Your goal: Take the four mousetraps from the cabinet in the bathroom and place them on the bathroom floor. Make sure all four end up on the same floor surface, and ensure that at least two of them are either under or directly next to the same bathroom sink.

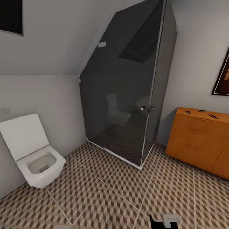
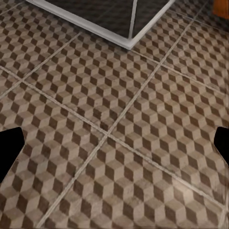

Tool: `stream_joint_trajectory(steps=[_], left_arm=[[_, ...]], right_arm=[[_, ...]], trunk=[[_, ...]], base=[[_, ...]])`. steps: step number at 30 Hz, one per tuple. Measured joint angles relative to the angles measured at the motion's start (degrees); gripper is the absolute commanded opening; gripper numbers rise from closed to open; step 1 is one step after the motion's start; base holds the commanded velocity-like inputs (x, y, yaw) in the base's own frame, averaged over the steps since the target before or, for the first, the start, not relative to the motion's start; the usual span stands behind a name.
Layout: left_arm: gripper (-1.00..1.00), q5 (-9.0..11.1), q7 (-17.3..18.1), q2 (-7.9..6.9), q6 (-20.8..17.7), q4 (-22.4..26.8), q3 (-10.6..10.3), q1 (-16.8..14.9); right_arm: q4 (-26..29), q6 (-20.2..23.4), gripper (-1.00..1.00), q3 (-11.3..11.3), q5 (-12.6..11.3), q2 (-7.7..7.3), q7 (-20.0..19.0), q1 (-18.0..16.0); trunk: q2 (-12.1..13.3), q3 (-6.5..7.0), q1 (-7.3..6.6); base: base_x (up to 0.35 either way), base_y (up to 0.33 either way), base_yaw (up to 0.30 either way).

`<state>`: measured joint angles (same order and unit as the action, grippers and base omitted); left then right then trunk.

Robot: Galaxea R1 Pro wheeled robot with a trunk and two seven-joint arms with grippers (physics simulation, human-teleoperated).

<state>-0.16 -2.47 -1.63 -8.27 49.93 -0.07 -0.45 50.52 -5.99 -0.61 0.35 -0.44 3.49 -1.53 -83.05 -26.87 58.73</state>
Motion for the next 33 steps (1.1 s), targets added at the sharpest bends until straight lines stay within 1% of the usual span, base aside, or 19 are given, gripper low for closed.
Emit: stream_joint_trajectory(steps=[22,33], left_arm=[[1.0,0.0,0.0,0.01,-0.01,-0.06,0.0,0.0],[1.0,0.0,0.0,-0.01,-0.06,-0.06,0.01,0.0]], right_arm=[[-0.18,0.0,1.0,0.0,0.03,0.01,0.0,0.0],[-0.21,0.0,1.0,-0.01,0.02,0.02,0.0,0.0]], trunk=[[0.0,0.0,0.0],[0.0,0.0,-0.01]], base=[[0.0,-0.207,-0.292],[0.028,-0.159,-0.292]])
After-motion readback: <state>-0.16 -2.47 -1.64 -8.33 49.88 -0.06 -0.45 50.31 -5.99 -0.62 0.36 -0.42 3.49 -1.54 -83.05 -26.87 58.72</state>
